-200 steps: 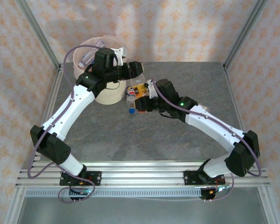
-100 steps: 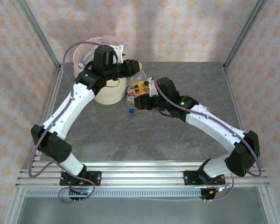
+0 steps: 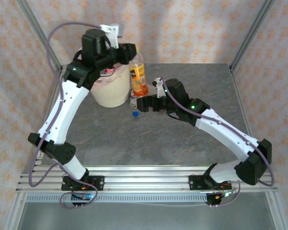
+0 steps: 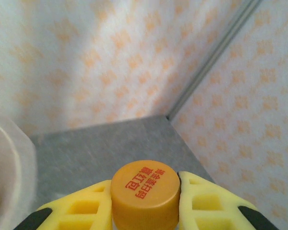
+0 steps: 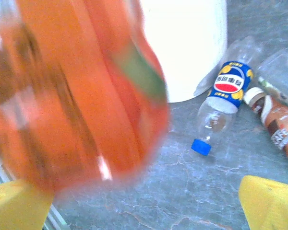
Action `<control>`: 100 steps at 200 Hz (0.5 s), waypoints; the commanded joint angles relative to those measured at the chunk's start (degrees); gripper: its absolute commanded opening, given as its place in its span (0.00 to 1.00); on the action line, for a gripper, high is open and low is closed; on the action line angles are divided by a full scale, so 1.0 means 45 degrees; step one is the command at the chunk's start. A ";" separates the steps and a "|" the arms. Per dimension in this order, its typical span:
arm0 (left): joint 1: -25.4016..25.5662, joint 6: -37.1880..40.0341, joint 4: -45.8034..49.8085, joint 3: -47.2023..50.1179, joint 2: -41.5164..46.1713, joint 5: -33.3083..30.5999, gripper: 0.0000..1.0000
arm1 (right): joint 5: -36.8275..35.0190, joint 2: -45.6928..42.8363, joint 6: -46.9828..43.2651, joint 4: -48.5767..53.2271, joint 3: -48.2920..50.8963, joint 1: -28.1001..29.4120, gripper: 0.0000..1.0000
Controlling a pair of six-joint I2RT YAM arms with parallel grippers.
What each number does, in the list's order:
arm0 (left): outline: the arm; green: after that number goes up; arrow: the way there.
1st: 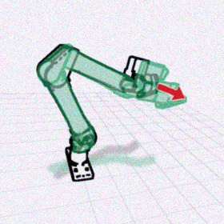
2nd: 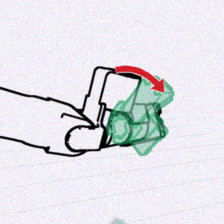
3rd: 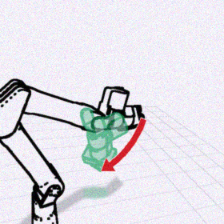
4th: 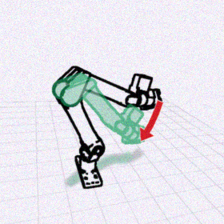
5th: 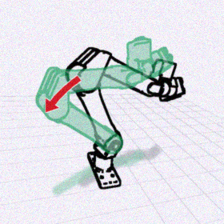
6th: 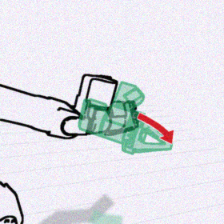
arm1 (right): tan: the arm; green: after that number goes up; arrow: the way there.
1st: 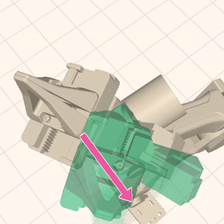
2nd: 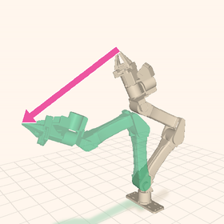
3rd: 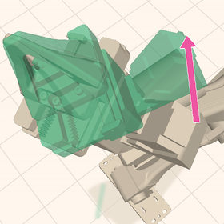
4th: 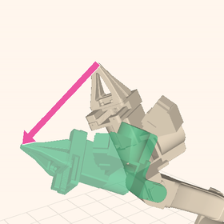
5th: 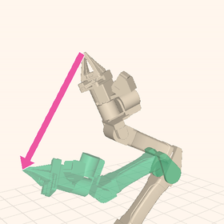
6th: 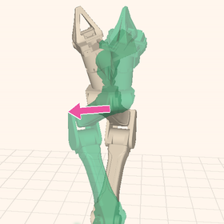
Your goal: Put the plastic bottles in the bin
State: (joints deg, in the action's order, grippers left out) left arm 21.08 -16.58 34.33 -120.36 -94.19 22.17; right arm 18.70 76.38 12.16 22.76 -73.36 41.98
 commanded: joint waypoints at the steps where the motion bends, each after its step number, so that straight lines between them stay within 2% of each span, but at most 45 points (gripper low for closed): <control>1: -0.0769 0.1520 0.0458 -0.1310 -0.0186 -0.1094 0.00 | -0.1651 -0.1030 0.0360 0.0596 -0.0214 0.0086 0.99; 50: -0.1986 0.3555 0.0692 -0.3065 -0.0916 -0.2540 0.00 | -0.3602 -0.1621 0.1126 0.1341 0.0198 0.0086 0.99; 100: -0.2359 0.5830 0.0536 -0.3833 -0.1729 -0.4265 0.00 | -0.4130 -0.1565 0.1485 0.1689 0.0251 0.0085 0.99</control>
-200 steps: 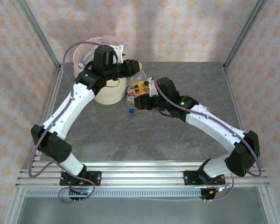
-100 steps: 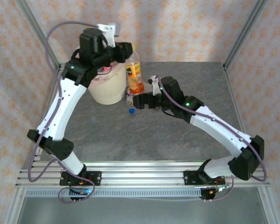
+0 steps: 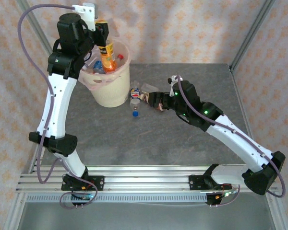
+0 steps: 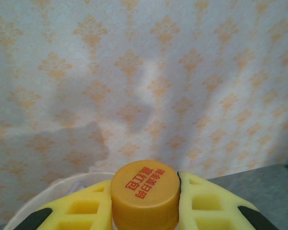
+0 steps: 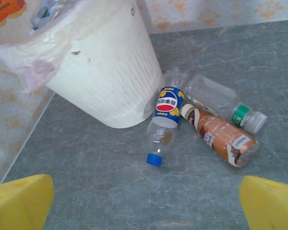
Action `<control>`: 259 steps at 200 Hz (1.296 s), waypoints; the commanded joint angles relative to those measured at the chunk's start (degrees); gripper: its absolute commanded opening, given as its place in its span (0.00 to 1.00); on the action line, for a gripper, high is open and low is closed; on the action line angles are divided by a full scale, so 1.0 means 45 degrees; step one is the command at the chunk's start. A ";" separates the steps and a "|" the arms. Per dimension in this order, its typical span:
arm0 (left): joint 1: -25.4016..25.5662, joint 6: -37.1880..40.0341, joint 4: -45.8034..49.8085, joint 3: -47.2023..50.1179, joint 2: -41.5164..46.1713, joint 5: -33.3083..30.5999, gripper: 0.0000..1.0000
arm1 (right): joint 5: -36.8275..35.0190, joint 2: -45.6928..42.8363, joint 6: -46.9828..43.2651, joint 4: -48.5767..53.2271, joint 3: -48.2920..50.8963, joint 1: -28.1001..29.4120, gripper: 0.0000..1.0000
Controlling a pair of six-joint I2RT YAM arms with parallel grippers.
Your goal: Put the plastic bottles in the bin
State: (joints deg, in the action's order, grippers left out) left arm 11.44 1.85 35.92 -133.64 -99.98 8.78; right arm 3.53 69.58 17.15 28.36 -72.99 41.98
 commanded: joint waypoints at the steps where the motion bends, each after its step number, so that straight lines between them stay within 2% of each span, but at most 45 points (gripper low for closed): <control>1: -0.0218 0.1757 0.0211 -0.0922 -0.0469 -0.1326 0.00 | -0.0772 -0.0054 0.0386 0.0451 0.0167 0.0085 0.99; 32: -0.0409 0.3042 0.0849 -0.1917 -0.1379 -0.2242 0.00 | -0.0891 0.0001 0.0518 0.0470 0.0225 0.0086 0.99; 63: -0.0530 0.4275 0.0926 -0.2018 -0.1980 -0.3412 0.00 | -0.0997 -0.0024 0.0608 0.0526 0.0322 0.0086 0.99; 88: -0.0590 0.4963 0.1116 -0.2110 -0.2570 -0.3687 0.00 | -0.1177 -0.0013 0.0661 0.0697 0.0361 0.0086 0.99; 172: -0.0590 0.5799 0.2875 -0.2133 -0.3529 -0.2416 0.03 | -0.1790 -0.0052 0.0936 0.1012 0.0418 0.0086 0.99; 201: -0.0590 0.5801 0.3326 -0.2118 -0.3848 -0.1928 0.10 | -0.1818 -0.0073 0.0931 0.1022 0.0395 0.0086 0.99; 237: -0.0570 0.5791 0.4025 -0.2127 -0.4277 -0.1280 0.25 | -0.1789 -0.0072 0.0917 0.1060 0.0351 0.0086 0.99; 259: -0.0560 0.5847 0.4459 -0.2137 -0.4496 -0.0920 0.27 | -0.1785 -0.0092 0.0917 0.1099 0.0341 0.0086 0.99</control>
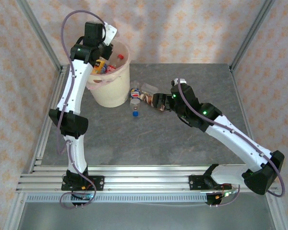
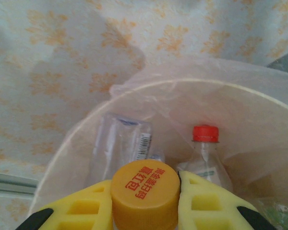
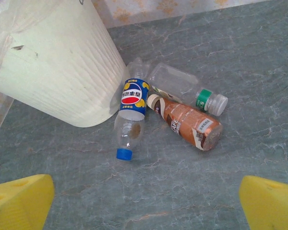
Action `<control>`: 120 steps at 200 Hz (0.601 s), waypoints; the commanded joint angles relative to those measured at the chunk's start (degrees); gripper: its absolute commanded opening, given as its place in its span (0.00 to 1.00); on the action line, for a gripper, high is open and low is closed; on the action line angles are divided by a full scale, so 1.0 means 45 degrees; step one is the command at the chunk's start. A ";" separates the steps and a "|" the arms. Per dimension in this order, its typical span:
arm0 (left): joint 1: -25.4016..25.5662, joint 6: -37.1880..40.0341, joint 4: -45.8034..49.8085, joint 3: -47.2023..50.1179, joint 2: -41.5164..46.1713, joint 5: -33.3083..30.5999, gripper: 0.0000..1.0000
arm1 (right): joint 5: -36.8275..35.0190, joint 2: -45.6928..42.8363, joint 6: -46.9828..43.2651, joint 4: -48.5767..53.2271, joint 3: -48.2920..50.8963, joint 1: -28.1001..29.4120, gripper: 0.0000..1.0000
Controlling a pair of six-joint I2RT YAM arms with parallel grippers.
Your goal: Put the plastic bottles in the bin
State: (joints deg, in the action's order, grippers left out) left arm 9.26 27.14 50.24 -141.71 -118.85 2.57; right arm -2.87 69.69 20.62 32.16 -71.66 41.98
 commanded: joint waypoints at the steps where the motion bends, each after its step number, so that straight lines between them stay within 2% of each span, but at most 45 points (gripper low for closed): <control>1: -0.0070 0.0233 0.1297 -0.0345 -0.0316 0.0491 0.27 | -0.0360 -0.0126 0.0145 0.0255 0.0045 0.0086 0.99; 18: -0.0050 0.0370 0.1745 -0.0339 -0.0423 0.1050 0.28 | -0.0359 -0.0135 0.0139 0.0272 0.0045 0.0086 0.99; 37: -0.0007 0.0508 0.2155 -0.0325 -0.0518 0.1500 0.38 | -0.0375 -0.0157 0.0124 0.0274 0.0035 0.0085 0.99; 54: 0.0013 0.0571 0.2484 -0.0320 -0.0523 0.2103 0.42 | -0.0357 -0.0135 0.0105 0.0254 0.0006 0.0086 0.99; 79: 0.0013 0.0320 0.2420 -0.0283 -0.0523 0.3151 0.48 | -0.0355 -0.0119 0.0085 0.0255 -0.0034 0.0086 0.99; 102: 0.0008 -0.0260 0.1977 -0.0284 -0.0562 0.4067 0.50 | -0.0338 -0.0098 0.0086 0.0255 -0.0070 0.0086 0.99; 120: 0.0013 -0.1001 0.1387 -0.0278 -0.0658 0.4659 0.63 | -0.0338 -0.0096 0.0086 0.0294 -0.0072 0.0096 0.99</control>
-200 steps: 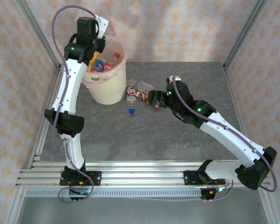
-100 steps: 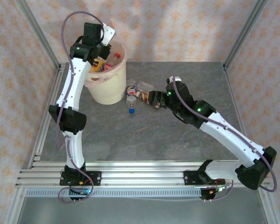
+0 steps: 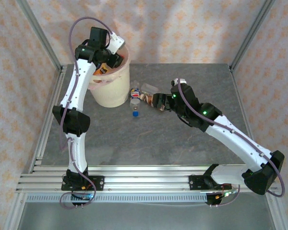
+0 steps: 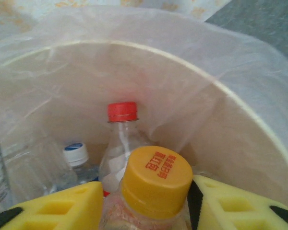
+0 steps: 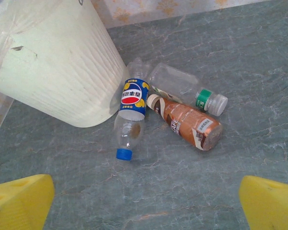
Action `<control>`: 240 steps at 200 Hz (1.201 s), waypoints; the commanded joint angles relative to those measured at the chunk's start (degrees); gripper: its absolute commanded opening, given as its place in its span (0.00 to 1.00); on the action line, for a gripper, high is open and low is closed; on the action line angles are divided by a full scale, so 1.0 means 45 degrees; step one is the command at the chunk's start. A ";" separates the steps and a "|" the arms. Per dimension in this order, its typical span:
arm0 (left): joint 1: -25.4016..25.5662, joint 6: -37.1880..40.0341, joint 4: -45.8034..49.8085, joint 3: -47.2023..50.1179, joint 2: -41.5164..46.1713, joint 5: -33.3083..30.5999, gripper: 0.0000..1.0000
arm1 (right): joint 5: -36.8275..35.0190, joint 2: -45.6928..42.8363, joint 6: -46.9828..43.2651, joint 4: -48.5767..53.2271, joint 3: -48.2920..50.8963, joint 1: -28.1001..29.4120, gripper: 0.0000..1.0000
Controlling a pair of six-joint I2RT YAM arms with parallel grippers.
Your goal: Put the plastic bottles in the bin
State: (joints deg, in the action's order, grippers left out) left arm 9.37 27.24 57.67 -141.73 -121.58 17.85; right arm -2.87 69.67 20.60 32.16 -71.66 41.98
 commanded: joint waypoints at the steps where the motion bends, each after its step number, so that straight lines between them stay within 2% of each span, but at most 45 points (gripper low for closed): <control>1: -0.0011 -0.1069 -0.0290 -0.0268 -0.0061 0.1306 0.64 | -0.0328 -0.0091 0.0090 0.0294 -0.0072 0.0091 0.99; 44: -0.0011 -0.2456 -0.0708 -0.1003 -0.0665 0.2625 0.68 | -0.0406 -0.0162 0.0075 0.0545 -0.0226 0.0084 0.99; 62: -0.0011 -0.2864 -0.0767 -0.1213 -0.0642 0.2673 0.69 | -0.0680 -0.0191 0.0086 0.0762 -0.0316 0.0086 0.99; 87: -0.0011 -0.3429 -0.0842 -0.1452 -0.0250 0.1808 0.70 | -0.1330 -0.0133 0.0324 0.1255 -0.0590 0.0085 0.99; 129: -0.0011 -0.3948 -0.0676 -0.1439 0.0925 -0.1034 0.77 | -0.2395 0.0336 0.0529 0.2634 -0.1428 -0.0308 0.99; 149: -0.0011 -0.4172 -0.0307 -0.1379 0.1549 -0.2410 0.79 | -0.2133 0.0435 0.0781 0.3010 -0.1508 -0.1313 0.99; 176: -0.0011 -0.4538 -0.0165 -0.0379 0.3022 -0.2990 0.87 | -0.1292 0.0519 0.0837 0.3156 -0.1265 -0.3106 0.99; 200: -0.0011 -0.4760 -0.0619 0.1580 0.4825 -0.3652 1.00 | -0.0435 0.0543 0.0672 0.2964 -0.0853 -0.4734 0.99; 240: -0.0021 -0.5189 -0.1938 0.5870 0.8266 -0.5231 1.00 | 0.0558 0.0783 0.0123 0.2590 -0.0115 -0.6910 0.99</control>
State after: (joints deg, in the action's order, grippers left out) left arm 9.26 6.42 53.25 -124.62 -90.76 0.62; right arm -3.88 72.07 22.92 43.72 -74.32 14.83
